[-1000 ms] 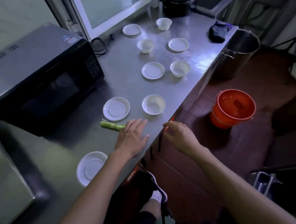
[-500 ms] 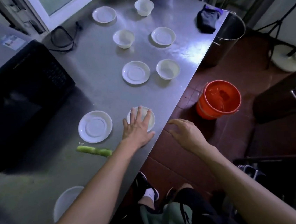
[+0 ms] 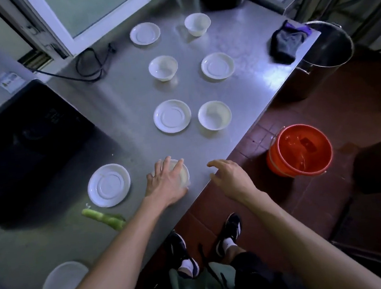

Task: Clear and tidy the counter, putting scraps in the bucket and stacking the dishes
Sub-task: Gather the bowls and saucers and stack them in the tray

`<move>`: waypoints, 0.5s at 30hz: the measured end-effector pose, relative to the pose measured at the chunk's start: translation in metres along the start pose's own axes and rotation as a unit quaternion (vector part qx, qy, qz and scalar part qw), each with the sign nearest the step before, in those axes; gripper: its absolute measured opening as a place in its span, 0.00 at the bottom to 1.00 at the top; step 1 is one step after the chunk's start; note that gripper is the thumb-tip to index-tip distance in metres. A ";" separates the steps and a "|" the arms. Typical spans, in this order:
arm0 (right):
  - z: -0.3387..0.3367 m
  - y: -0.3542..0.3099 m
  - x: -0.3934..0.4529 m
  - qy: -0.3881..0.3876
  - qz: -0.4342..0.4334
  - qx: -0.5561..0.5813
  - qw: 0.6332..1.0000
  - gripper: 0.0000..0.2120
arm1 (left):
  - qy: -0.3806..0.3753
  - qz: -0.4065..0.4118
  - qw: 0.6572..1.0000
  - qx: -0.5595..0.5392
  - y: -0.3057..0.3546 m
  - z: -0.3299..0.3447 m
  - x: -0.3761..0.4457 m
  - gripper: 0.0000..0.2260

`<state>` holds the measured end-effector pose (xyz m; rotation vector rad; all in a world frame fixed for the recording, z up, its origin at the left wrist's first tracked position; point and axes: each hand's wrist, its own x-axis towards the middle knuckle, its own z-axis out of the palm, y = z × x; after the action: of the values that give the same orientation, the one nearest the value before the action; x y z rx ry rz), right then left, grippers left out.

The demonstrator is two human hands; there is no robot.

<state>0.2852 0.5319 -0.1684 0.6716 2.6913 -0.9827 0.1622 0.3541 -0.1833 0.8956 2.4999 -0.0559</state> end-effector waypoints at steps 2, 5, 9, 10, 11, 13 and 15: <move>-0.018 0.012 0.015 -0.004 -0.014 -0.008 1.000 0.18 | 0.012 -0.007 1.000 0.001 0.015 -0.008 0.008 0.41; -0.043 0.031 0.037 -0.004 -0.032 -0.041 0.999 0.19 | 0.036 -0.025 0.999 -0.005 0.037 -0.016 0.020 0.42; -0.065 0.047 0.062 -0.012 -0.049 -0.087 0.995 0.22 | 0.056 -0.047 0.997 -0.023 0.055 -0.023 0.030 0.43; -0.069 0.049 0.068 -0.014 -0.053 -0.096 0.994 0.23 | 0.058 -0.050 0.997 -0.027 0.057 -0.024 0.033 0.43; -0.072 0.050 0.075 -0.015 -0.057 -0.105 0.993 0.24 | 0.058 -0.053 0.996 -0.030 0.060 -0.026 0.037 0.42; -0.078 0.049 0.090 -0.014 -0.063 -0.121 0.991 0.25 | 0.051 -0.061 0.996 -0.039 0.061 -0.030 0.046 0.42; -0.081 0.047 0.106 -0.016 -0.068 -0.133 0.989 0.27 | 0.051 -0.064 0.996 -0.043 0.060 -0.034 0.055 0.42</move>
<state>0.2125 0.6528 -0.1678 0.4203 2.7996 -0.6353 0.1469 0.4399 -0.1707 0.7200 2.6302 0.0565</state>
